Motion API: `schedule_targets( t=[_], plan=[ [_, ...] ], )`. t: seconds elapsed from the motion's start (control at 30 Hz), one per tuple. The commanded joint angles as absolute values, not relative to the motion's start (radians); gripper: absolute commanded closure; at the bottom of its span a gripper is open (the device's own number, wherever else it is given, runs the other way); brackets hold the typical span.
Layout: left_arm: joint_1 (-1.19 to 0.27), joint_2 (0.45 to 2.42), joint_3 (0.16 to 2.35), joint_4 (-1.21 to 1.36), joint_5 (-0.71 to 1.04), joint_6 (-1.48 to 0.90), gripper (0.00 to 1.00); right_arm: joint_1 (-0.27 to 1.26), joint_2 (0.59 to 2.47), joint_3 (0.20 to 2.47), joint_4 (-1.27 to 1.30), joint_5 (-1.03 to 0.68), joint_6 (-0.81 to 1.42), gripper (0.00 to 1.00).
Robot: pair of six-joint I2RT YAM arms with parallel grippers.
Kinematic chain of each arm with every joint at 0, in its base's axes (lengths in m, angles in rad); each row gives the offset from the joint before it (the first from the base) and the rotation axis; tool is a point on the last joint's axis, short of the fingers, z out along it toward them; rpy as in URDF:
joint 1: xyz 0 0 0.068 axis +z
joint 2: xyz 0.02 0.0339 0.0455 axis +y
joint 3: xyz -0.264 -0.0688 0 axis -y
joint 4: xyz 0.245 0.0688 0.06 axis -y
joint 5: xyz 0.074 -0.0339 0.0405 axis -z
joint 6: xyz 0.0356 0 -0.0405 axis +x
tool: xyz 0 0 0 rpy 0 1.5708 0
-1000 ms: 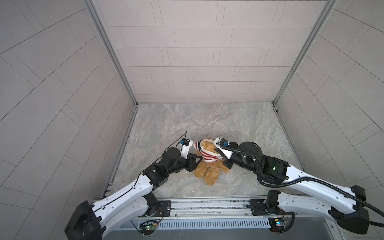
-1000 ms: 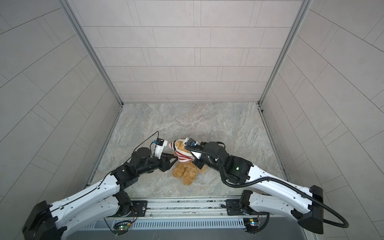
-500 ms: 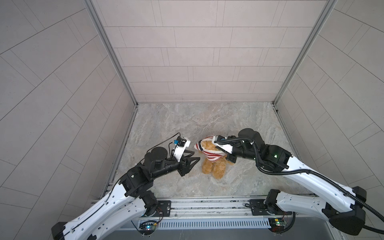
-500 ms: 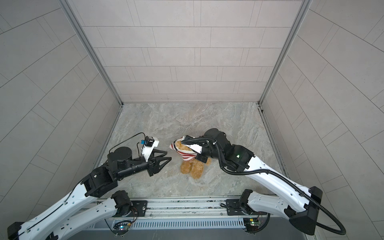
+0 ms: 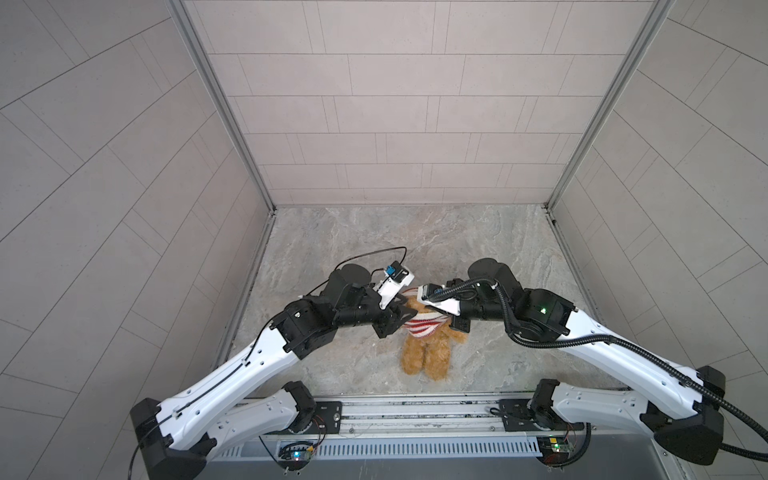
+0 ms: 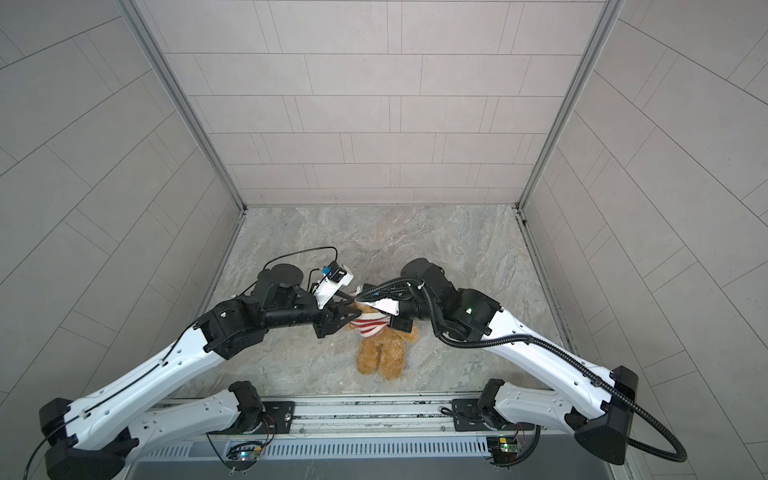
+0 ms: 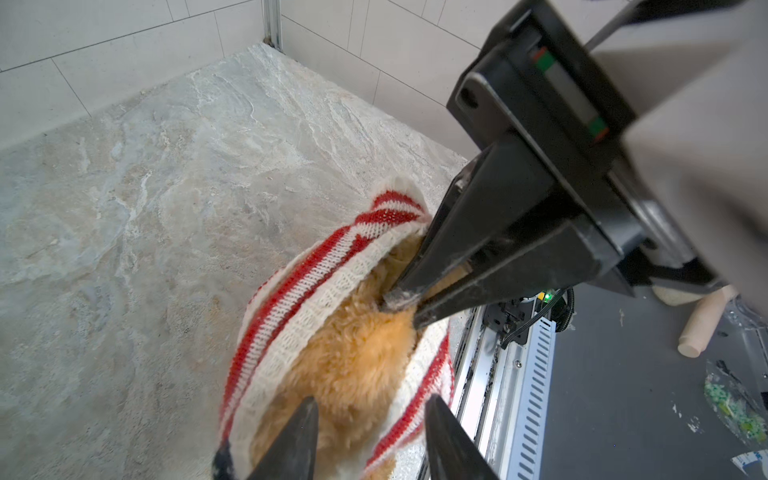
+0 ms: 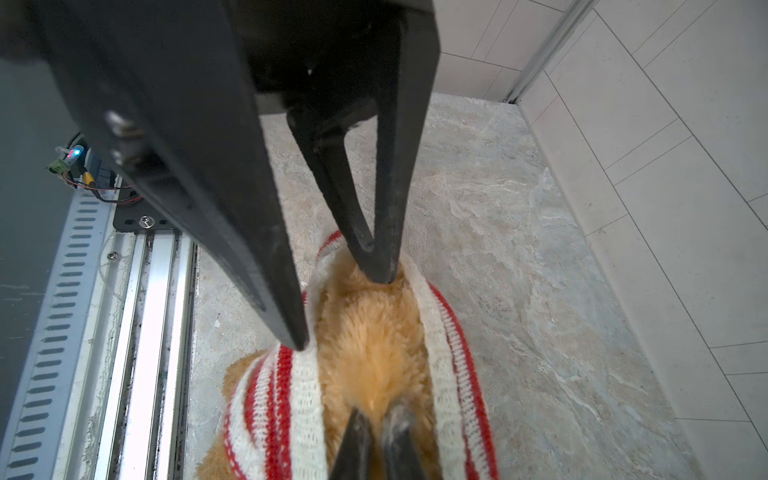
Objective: Dress the teddy bear
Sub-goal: 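Stretch the sweater opening apart with both grippers over the bear's head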
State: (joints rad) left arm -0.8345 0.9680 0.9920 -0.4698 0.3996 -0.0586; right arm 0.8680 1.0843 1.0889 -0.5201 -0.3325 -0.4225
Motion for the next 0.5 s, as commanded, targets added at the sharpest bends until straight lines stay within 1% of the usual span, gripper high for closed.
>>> schedule_targets(
  t=[0.0,0.37,0.43,0.47],
  plan=[
    [-0.837,0.982,1.048,-0.479,0.416,-0.011,0.55,0.874,1.042,1.079,-0.457,-0.388,-0.457,1.00],
    [-0.838,1.061,1.066,-0.489,0.454,-0.003,0.55,0.879,1.036,1.063,-0.422,-0.419,-0.465,1.00],
    [-0.839,1.072,1.065,-0.492,0.458,0.000,0.57,0.880,1.037,1.061,-0.411,-0.420,-0.463,1.00],
    [-0.838,1.077,1.063,-0.492,0.464,0.000,0.60,0.881,1.035,1.059,-0.403,-0.417,-0.462,1.00]
  ],
)
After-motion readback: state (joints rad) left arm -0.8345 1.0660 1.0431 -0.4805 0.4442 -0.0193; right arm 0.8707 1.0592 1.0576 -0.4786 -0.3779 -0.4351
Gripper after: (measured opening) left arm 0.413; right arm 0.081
